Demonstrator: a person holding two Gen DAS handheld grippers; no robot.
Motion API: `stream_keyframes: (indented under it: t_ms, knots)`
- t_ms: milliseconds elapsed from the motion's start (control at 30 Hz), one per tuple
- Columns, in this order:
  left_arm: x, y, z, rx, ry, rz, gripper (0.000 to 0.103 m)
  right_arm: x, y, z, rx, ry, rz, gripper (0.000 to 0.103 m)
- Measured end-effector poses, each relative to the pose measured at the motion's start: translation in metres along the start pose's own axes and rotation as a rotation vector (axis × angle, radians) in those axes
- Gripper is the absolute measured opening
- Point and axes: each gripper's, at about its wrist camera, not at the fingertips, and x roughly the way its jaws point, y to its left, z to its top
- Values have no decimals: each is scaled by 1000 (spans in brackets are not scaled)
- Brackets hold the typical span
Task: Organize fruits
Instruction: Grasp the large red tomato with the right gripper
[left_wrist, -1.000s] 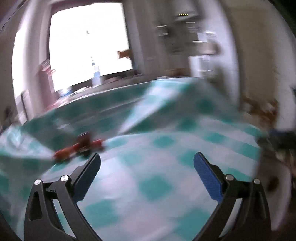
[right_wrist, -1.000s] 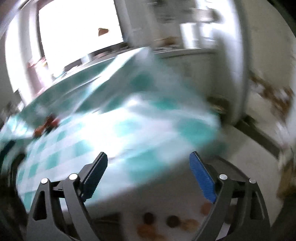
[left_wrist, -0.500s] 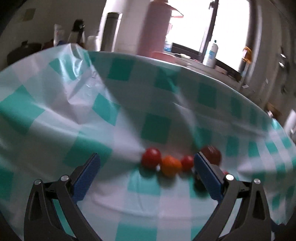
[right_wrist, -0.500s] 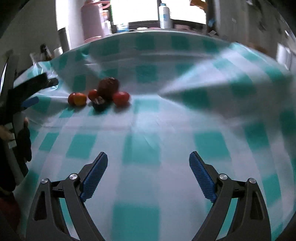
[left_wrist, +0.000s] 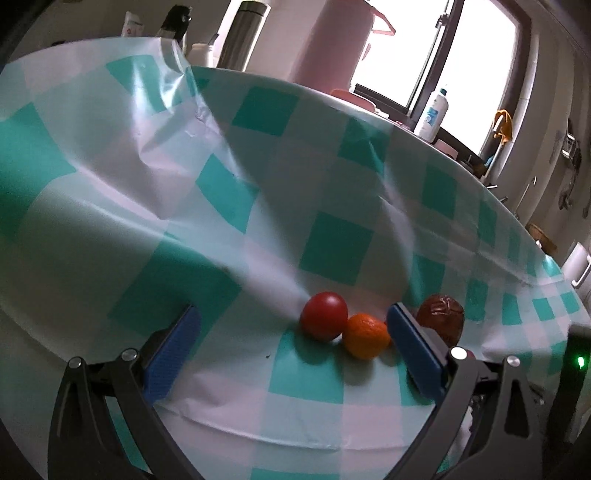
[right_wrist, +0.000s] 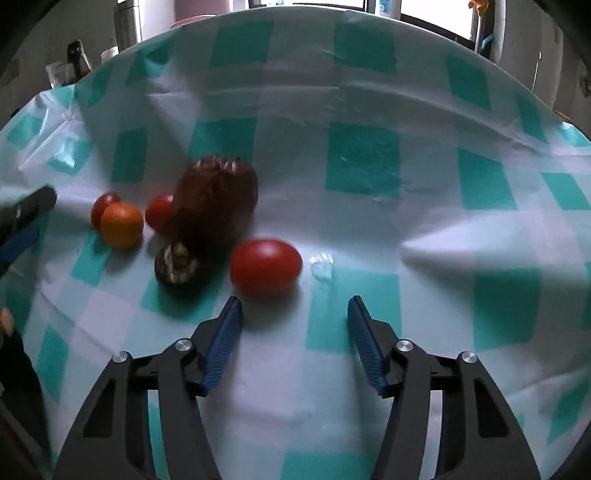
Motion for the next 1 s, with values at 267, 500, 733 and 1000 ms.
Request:
stream_keyframes:
  t_ms: [267,500,733,1000]
  knots:
    - [1,-3,-4,2,31,-23,101,6,10,14,-18,2,17,38]
    - [5,-17,-11,56,103,-60,99,-10,-26,-3,169,-37,108,38]
    - [20,-36,-21,152,168,-24,85,-15,-49,-12,254,-53,177,38]
    - [39,-59,-25,239,228,-18,69,-20,-59,-19,254,-51,184,38]
